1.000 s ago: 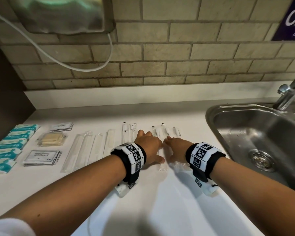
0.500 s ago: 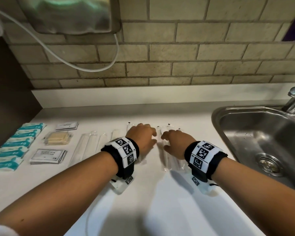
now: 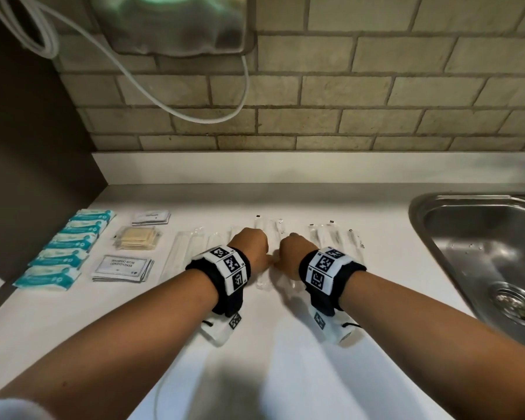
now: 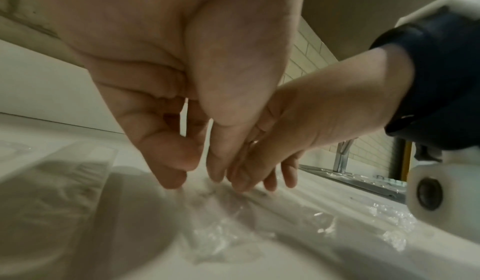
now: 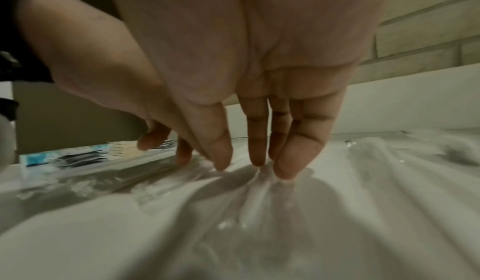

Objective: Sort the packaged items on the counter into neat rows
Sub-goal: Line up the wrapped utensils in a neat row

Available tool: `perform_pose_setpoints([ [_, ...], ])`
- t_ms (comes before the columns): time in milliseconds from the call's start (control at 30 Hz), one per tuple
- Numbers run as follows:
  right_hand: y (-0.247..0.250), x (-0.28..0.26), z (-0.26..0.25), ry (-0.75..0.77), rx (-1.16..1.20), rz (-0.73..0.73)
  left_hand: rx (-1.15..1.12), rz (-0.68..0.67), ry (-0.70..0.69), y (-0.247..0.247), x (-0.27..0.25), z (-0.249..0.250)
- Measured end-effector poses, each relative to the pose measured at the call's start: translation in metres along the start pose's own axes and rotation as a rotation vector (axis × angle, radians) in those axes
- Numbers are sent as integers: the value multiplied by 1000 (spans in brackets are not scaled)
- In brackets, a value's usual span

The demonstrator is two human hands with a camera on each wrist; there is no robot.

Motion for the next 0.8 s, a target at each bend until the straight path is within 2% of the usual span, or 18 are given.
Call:
perform_pose_setpoints([
  [233, 6, -5, 18, -114, -38, 37, -21, -40, -13, -4, -3, -6],
  [400, 12, -11, 29, -217, 252, 71, -75, -54, -50, -12, -11, -4],
  [500, 14, -17, 33, -232, 320, 92, -59, -81, -79, -16, -14, 0],
  [633, 7, -24, 36, -214, 206, 65, -49, -75, -107, -15, -16, 5],
  [800, 15, -31, 33, -120, -17, 146, -29, -50, -151, -4, -18, 9],
])
Point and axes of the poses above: each hand's wrist, its own x-axis towards the middle knuckle, its own y-axis out of the back of the hand, z = x × y, the point moved 8 cm from there along x, towards the middle knuckle, and after that the axes turned 5 degrees about -x, right-handed, at the moved point
